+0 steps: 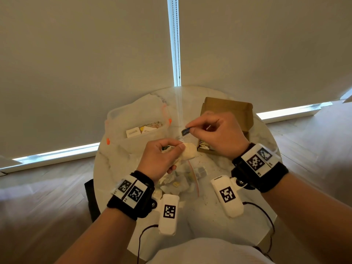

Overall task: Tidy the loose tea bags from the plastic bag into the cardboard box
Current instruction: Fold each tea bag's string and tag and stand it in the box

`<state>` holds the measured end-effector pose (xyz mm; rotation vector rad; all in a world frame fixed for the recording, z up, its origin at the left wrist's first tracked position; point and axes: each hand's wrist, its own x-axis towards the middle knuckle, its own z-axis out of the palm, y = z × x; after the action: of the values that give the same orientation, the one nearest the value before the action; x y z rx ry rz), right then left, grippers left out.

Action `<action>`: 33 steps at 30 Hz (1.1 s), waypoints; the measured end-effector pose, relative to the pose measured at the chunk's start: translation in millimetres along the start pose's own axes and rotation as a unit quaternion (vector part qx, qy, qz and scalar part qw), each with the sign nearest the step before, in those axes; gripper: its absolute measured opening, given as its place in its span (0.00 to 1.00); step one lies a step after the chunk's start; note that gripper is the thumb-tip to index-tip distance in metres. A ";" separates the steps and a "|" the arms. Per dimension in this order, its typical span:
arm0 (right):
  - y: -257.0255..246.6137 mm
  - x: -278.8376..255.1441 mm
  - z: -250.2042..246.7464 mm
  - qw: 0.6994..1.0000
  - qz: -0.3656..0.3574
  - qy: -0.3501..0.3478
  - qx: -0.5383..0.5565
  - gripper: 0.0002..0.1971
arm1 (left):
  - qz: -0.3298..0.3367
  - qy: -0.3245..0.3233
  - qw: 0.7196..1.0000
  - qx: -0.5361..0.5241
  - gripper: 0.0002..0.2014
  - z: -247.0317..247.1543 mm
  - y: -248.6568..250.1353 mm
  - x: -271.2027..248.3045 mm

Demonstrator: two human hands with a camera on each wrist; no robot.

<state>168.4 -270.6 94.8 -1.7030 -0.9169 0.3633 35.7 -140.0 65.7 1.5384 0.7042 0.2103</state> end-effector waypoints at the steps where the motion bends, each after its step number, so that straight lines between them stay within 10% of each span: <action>1: -1.4 -4.1 0.5 1.000 0.003 -0.003 0.016 0.06 | -0.001 0.004 1.000 -0.004 0.04 -0.3 -0.3 0.3; 11: 11.1 -33.0 11.7 0.985 0.115 -0.020 0.124 0.15 | 0.020 0.003 0.999 -0.032 0.04 -2.9 11.3 4.3; 19: 15.3 -25.1 5.6 0.988 0.139 0.027 0.059 0.04 | 0.037 -0.008 0.998 -0.052 0.04 -3.2 14.2 0.1; 33: 10.9 -4.1 12.8 0.980 0.191 0.040 0.050 0.09 | -0.032 -0.060 0.972 -0.224 0.26 -1.6 24.0 -4.7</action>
<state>161.7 -265.8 79.6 -1.7841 -0.4999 0.5801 38.3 -139.8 90.1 1.0852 0.5627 0.2105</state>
